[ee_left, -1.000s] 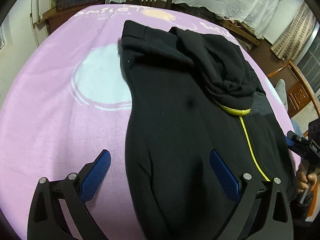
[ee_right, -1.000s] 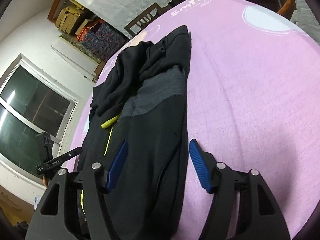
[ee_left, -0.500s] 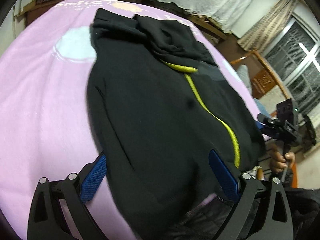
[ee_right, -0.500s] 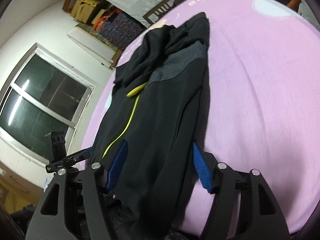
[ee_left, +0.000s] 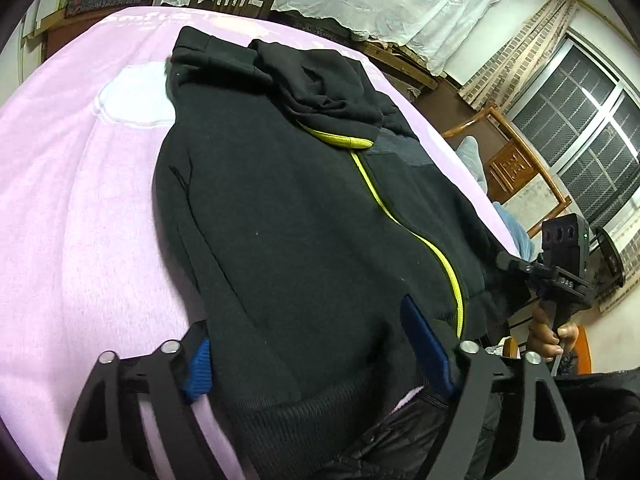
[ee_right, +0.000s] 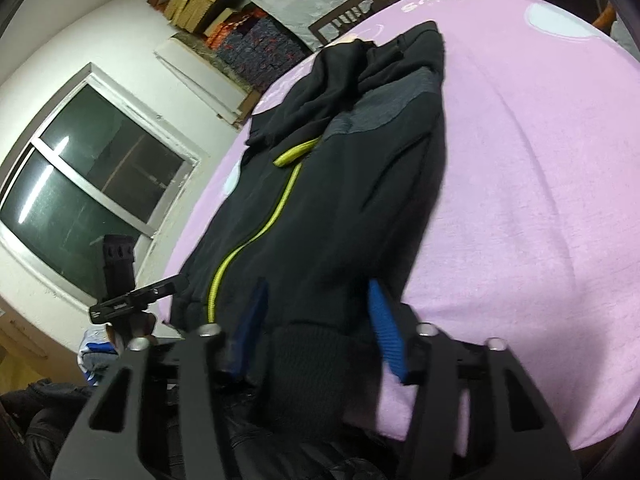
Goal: Fold large clothes
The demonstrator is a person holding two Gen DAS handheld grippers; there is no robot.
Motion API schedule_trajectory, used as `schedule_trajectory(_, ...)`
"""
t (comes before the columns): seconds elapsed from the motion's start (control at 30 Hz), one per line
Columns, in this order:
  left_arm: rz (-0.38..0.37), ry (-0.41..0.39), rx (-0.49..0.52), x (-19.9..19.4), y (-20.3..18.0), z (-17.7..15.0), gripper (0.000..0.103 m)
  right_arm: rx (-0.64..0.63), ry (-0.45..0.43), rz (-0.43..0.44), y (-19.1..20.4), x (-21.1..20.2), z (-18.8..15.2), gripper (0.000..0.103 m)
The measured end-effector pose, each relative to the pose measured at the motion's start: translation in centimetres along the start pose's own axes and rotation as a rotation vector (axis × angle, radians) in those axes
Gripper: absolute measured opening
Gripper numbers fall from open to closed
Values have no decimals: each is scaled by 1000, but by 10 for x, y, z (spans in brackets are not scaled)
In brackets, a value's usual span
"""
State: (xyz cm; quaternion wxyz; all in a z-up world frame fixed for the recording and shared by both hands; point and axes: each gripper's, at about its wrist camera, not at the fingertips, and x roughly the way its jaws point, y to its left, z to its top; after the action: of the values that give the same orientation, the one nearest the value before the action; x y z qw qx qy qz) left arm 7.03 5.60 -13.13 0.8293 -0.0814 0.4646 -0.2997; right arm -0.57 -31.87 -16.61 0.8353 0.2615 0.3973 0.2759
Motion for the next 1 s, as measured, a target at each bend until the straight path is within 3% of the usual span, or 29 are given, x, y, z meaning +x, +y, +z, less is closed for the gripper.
schedule_trajectory(0.13,46,1,18,0,-1,-1,68,-20,5,-7,1,-1,-2,43)
schedule_trajectory(0.23,39,-5,-13,-1,6,2,57,-37,-1,-21,3,0,-3,41)
schedule_trajectory(0.27,44,-6,-22,-2,8,2,47,-45,-4,-35,5,0,-4,38)
schedule_trajectory(0.3,59,-6,-29,-2,11,3,38,-54,-8,-54,6,0,-5,31)
schedule_trajectory(0.33,63,-6,-33,-2,12,2,35,-58,-11,-64,6,-1,-6,20)
schedule_trajectory(0.4,44,-9,-46,-5,16,1,30,-49,-32,-64,6,-4,-7,16)
schedule_trajectory(0.57,41,-26,-51,-9,17,3,25,-34,-43,-28,5,-6,-6,15)
schedule_trajectory(0.77,48,-2,-47,-5,20,1,25,-14,-18,-21,1,-3,-3,29)
schedule_trajectory(0.87,49,-5,-44,-4,20,2,25,-37,-18,-48,4,0,-4,19)
schedule_trajectory(1.0,48,-35,-38,-9,18,3,14,-29,-35,-23,4,-3,-4,14)
